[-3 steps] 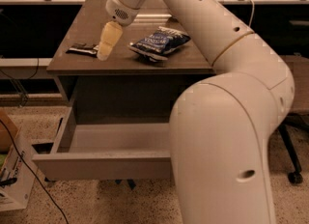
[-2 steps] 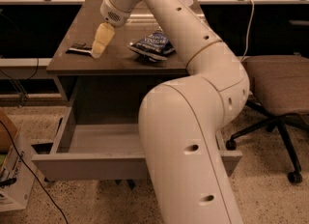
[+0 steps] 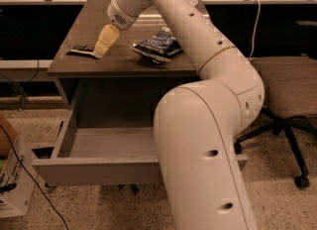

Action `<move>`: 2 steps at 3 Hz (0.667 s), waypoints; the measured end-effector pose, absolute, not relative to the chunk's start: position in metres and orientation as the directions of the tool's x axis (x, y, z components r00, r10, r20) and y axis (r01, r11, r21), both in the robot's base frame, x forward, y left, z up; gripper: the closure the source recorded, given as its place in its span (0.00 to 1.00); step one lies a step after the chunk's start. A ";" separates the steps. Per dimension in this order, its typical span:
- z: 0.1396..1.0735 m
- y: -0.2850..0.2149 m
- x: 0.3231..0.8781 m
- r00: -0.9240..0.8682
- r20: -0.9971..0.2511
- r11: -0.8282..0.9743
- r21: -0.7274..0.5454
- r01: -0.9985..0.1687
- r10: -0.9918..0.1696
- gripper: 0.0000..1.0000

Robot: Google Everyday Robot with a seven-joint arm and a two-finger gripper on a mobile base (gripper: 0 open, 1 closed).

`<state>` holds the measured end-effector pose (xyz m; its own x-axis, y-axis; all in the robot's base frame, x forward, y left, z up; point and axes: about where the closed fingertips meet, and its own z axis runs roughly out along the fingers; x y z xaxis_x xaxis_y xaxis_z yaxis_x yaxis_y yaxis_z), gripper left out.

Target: Place rxbar chocolate into top drawer

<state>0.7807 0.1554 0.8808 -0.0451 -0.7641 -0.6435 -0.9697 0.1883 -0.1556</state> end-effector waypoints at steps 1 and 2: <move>0.874 0.165 0.795 -0.071 -0.684 0.233 -0.148 -0.961 -0.726 0.00; 0.863 0.176 0.803 -0.095 -0.724 0.255 -0.115 -0.960 -0.683 0.00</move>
Offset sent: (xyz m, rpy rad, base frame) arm 0.0352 0.0259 -0.0222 0.1885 0.0300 -0.0830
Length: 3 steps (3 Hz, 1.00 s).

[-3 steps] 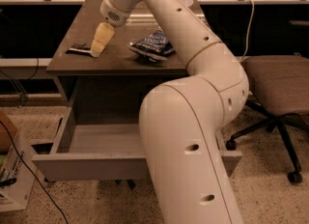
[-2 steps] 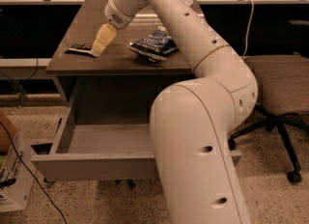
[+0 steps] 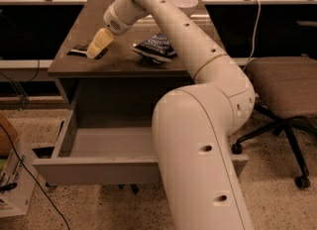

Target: Place rxbar chocolate into top drawer

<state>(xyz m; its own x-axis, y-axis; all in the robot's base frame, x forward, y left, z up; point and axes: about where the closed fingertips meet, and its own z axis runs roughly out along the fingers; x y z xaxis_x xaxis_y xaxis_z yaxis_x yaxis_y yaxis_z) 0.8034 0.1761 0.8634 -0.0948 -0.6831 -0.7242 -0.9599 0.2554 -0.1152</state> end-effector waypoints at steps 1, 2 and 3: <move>0.843 0.197 0.806 -0.119 -0.749 0.242 -0.057 -0.969 -0.652 0.00; 0.828 0.209 0.806 -0.142 -0.752 0.232 -0.015 -0.973 -0.643 0.00; 0.821 0.216 0.805 -0.154 -0.752 0.224 0.008 -0.975 -0.641 0.15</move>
Offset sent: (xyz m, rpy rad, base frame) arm 0.0108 0.0405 -0.0421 0.0780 0.1279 0.0328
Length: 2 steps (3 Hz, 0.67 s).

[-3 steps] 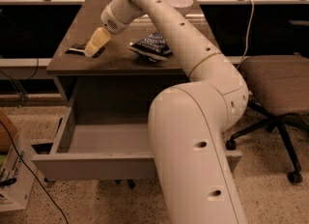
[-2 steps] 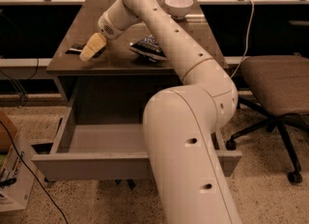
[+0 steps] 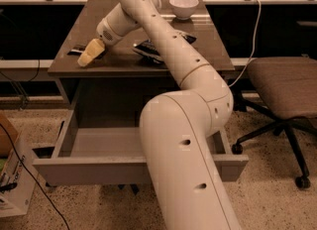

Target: Place rxbar chocolate into top drawer

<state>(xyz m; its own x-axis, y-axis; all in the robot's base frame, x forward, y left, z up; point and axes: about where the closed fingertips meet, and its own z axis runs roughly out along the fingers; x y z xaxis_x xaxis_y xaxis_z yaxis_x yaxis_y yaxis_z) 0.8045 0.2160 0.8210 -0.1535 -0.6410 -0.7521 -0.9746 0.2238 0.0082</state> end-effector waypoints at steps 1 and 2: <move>0.823 0.218 0.803 -0.157 -0.753 0.225 0.012 -0.974 -0.639 0.46; 0.830 0.219 0.801 -0.151 -0.754 0.224 0.005 -0.975 -0.639 0.69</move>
Offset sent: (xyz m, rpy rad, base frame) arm -0.0077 -0.0036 0.0232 0.0056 -0.0238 -0.0088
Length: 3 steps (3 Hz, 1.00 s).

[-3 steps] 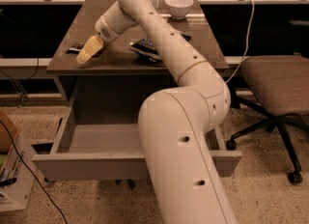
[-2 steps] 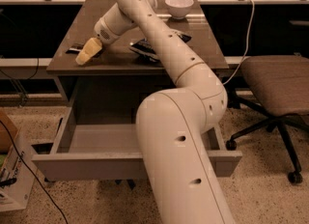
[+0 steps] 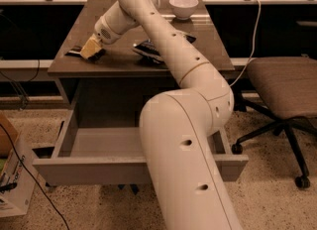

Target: Place rxbar chocolate into top drawer

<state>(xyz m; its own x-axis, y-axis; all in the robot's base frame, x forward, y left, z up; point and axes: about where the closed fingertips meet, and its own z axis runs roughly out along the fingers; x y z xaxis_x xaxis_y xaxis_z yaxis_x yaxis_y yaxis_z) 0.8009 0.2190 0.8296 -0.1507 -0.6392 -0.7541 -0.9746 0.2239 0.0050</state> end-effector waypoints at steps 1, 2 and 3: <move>0.837 0.217 0.797 -0.146 -0.758 0.227 -0.004 -0.974 -0.636 0.92; 0.849 0.209 0.790 -0.141 -0.777 0.237 -0.011 -0.971 -0.614 1.00; 0.861 0.193 0.773 -0.143 -0.793 0.256 -0.016 -0.967 -0.592 1.00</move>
Offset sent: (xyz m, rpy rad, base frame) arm -0.0332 -0.0272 0.0345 0.0682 -0.0499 -0.0370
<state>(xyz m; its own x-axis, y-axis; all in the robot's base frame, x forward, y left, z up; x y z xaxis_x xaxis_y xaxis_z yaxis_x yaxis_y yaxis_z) 0.7734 0.1934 0.8613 -0.1435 -0.5917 -0.7933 -0.9666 0.2559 -0.0160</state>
